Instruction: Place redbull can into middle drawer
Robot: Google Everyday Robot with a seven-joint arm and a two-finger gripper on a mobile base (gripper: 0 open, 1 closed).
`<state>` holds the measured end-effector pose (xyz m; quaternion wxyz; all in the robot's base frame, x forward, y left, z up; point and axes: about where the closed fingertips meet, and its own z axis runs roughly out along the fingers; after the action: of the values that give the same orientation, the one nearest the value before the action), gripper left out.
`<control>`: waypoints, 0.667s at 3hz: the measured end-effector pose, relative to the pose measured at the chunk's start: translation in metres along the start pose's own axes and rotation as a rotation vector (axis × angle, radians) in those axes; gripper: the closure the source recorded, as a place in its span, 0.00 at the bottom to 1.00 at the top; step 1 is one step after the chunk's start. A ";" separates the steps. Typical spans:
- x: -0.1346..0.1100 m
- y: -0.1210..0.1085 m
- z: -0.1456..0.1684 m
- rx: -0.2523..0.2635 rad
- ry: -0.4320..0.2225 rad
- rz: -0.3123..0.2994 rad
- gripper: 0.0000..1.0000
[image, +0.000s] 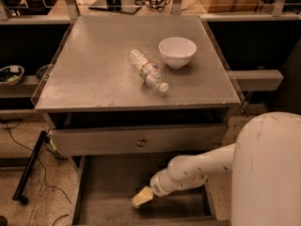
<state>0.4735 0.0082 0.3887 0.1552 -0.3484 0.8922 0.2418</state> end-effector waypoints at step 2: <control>0.003 0.001 0.000 -0.001 0.008 0.005 0.84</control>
Offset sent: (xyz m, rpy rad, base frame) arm -0.0022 -0.0007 -0.0013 -0.0048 0.0082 -0.0009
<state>0.4713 0.0076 0.3875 0.1508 -0.3473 0.8936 0.2410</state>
